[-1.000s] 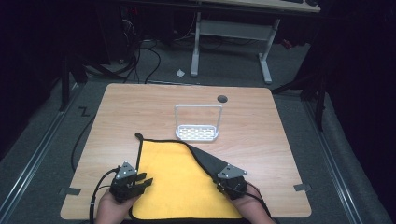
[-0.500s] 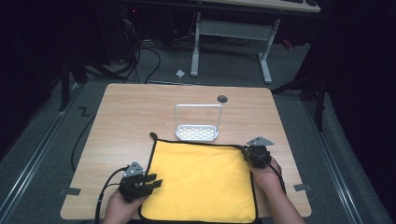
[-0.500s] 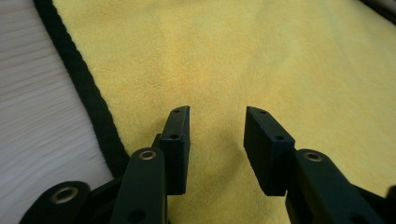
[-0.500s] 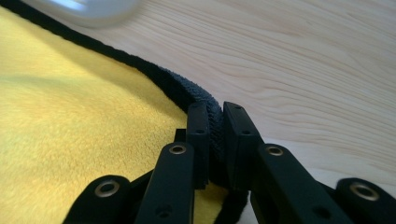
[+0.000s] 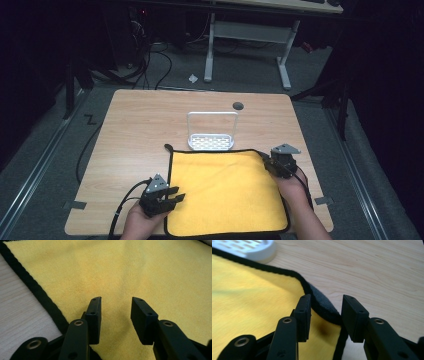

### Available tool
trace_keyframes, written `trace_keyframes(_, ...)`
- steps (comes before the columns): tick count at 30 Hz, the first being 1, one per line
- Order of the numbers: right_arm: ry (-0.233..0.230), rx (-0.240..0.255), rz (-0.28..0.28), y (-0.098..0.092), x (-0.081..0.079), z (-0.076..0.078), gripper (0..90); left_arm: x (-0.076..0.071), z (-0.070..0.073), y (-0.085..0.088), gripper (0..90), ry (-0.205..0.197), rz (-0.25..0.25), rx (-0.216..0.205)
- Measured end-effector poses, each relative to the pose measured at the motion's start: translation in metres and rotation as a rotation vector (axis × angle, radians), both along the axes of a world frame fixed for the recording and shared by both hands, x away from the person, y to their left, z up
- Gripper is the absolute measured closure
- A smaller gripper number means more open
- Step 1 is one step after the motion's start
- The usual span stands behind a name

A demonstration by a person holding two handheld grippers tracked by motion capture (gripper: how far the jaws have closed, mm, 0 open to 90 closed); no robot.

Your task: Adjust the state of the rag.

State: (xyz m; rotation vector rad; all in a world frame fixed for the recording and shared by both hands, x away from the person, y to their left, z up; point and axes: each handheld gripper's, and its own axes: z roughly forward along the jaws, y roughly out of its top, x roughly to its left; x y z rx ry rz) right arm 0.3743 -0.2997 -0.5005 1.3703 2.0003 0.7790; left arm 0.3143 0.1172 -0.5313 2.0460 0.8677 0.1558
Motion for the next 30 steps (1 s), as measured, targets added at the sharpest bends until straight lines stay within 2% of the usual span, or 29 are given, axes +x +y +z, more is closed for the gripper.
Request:
trace_keyframes(4, -0.024, 0.050, 0.021, 0.002, -0.030, 0.000, 59.4, 0.000, 0.000, 0.002, 59.7, -0.002, 0.007, -0.002)
trace_keyframes(8, -0.051, 0.097, 0.038, 0.002, -0.051, 0.003, 57.8, 0.000, -0.001, 0.002, 59.5, 0.002, 0.005, 0.003)
trace_keyframes(10, -0.065, 0.102, 0.049, 0.005, -0.060, 0.007, 57.3, -0.001, -0.001, 0.002, 59.3, 0.003, 0.006, 0.000)
trace_keyframes(12, -0.069, 0.109, 0.060, 0.008, -0.068, 0.008, 57.1, 0.000, -0.001, 0.003, 59.1, 0.001, 0.008, -0.001)
trace_keyframes(15, -0.047, 0.129, 0.082, 0.012, -0.078, 0.005, 58.5, 0.000, -0.001, 0.004, 58.9, 0.000, 0.010, 0.000)
trace_keyframes(16, -0.038, 0.125, 0.095, 0.013, -0.079, 0.002, 60.1, 0.000, -0.001, 0.004, 58.7, -0.001, 0.010, 0.001)
trace_keyframes(20, 0.036, 0.104, 0.129, 0.019, -0.080, -0.012, 78.0, 0.001, 0.000, 0.007, 58.5, -0.007, 0.023, -0.006)
trace_keyframes(23, 0.075, 0.088, 0.144, 0.022, -0.076, -0.019, 85.1, 0.007, 0.003, 0.012, 57.7, -0.023, 0.047, -0.004)
trace_keyframes(26, 0.094, 0.058, 0.159, 0.025, -0.074, -0.022, 87.6, 0.013, 0.005, 0.017, 56.2, -0.030, 0.069, -0.004)
trace_keyframes(30, 0.091, 0.042, 0.168, 0.026, -0.074, -0.024, 87.6, 0.038, 0.010, 0.026, 55.5, -0.031, 0.129, -0.011)
